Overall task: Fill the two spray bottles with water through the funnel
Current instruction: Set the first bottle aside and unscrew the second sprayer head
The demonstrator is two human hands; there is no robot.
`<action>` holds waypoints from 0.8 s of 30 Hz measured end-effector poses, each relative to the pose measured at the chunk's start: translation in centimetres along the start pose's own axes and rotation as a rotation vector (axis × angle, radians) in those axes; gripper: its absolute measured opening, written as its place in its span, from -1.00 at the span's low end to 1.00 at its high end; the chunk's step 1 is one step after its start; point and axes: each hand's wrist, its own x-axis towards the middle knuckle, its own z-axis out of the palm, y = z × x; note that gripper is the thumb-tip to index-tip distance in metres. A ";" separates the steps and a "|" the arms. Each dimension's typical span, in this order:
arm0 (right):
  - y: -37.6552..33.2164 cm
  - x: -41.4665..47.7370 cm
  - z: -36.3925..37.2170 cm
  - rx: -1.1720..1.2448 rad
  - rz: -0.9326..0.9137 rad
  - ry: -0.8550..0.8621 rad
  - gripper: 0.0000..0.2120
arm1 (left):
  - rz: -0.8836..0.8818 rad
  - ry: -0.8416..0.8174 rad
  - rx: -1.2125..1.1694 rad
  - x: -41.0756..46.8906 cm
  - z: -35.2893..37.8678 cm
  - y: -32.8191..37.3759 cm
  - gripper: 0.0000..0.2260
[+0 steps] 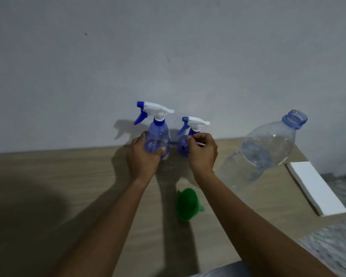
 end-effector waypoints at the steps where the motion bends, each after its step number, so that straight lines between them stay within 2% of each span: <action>1: 0.3 0.5 0.0 -0.008 0.044 0.013 -0.87 | -0.003 0.016 -0.002 0.1 0.5 -0.3 -0.55; 6: 1.0 2.9 0.8 -0.097 0.075 -0.085 -0.50 | -0.003 0.074 0.007 -0.6 1.8 -0.9 -0.40; 15: 0.2 2.2 -0.9 -0.138 0.048 -0.127 -0.69 | -0.030 0.006 -0.001 -1.4 -0.2 0.0 -0.26; 17: -0.5 0.6 -2.2 -0.146 -0.014 -0.156 -0.67 | -0.030 -0.020 -0.058 -2.3 -1.8 0.1 -0.30; 19: -1.5 -1.2 -3.5 -0.124 -0.057 -0.203 -0.64 | -0.002 -0.057 -0.103 -3.8 -3.7 0.0 -0.44; 22: -2.6 -4.3 -5.0 -0.079 -0.060 -0.379 -0.59 | 0.027 -0.164 -0.132 -7.1 -6.8 0.1 -0.60; 24: -2.6 -6.6 -5.7 -0.110 -0.087 -0.508 -0.60 | 0.036 -0.227 -0.142 -9.9 -8.6 0.2 -0.63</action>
